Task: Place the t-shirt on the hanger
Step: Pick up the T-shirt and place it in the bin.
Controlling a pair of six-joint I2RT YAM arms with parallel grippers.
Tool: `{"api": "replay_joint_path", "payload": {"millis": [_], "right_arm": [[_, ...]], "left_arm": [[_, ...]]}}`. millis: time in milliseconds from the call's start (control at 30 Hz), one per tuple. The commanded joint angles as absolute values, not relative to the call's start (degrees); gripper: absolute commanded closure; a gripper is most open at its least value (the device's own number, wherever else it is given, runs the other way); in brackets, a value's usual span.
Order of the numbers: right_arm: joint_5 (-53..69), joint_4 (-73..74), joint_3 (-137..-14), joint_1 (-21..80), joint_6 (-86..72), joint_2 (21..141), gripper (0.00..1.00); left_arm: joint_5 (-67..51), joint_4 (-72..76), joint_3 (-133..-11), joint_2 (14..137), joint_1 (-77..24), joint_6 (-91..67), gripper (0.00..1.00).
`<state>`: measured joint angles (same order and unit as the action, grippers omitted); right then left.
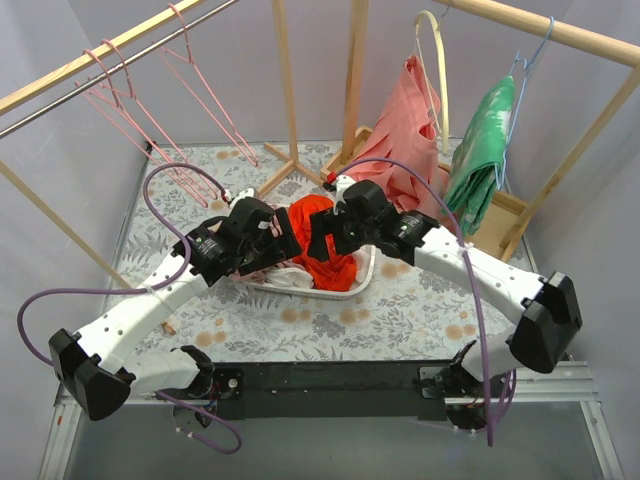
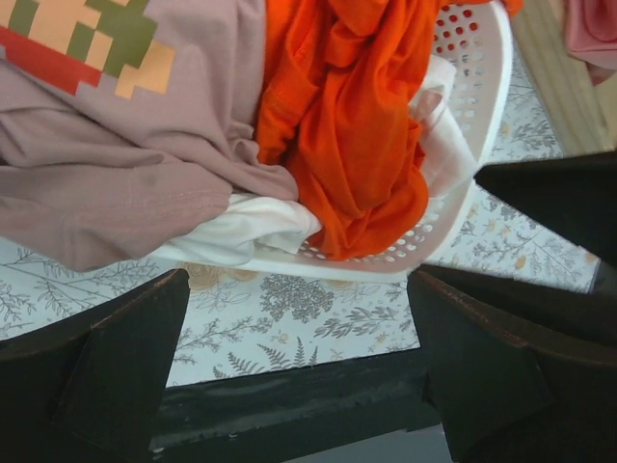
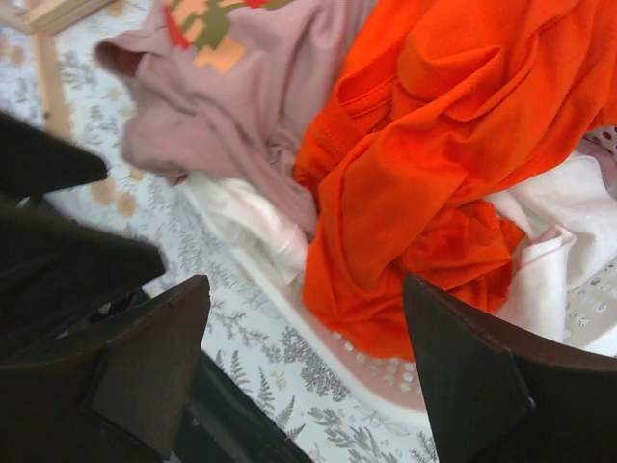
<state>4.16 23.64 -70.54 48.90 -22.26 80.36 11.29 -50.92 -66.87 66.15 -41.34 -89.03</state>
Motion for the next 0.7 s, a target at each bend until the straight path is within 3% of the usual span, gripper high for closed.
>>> {"api": "replay_joint_path", "payload": {"millis": [0, 233, 300, 400, 433, 667], "right_arm": [[1.1, 20.4, -74.9, 48.4, -21.4, 87.3, 0.14], [-0.9, 16.3, -75.1, 48.4, -22.3, 95.4, 0.18], [-1.3, 16.3, -76.6, 48.4, -22.1, 97.7, 0.28], [-3.6, 17.3, -78.8, 48.3, -21.4, 97.5, 0.67], [-4.9, 18.5, -80.0, 48.1, -21.0, 96.9, 0.97], [-17.9, 31.3, -88.4, 48.0, -19.5, 83.4, 0.99]], "left_arm": [[12.2, -52.7, -64.5, 63.5, -40.9, -91.8, 0.02], [13.5, -54.4, -63.0, 62.4, -40.9, -91.7, 0.02], [13.6, -54.6, -62.6, 62.1, -40.9, -91.7, 0.02], [12.7, -53.4, -61.2, 61.8, -40.9, -91.5, 0.02], [12.6, -52.8, -61.1, 62.0, -40.9, -91.2, 0.02], [11.2, -49.3, -62.0, 62.9, -40.9, -88.6, 0.06]]}}
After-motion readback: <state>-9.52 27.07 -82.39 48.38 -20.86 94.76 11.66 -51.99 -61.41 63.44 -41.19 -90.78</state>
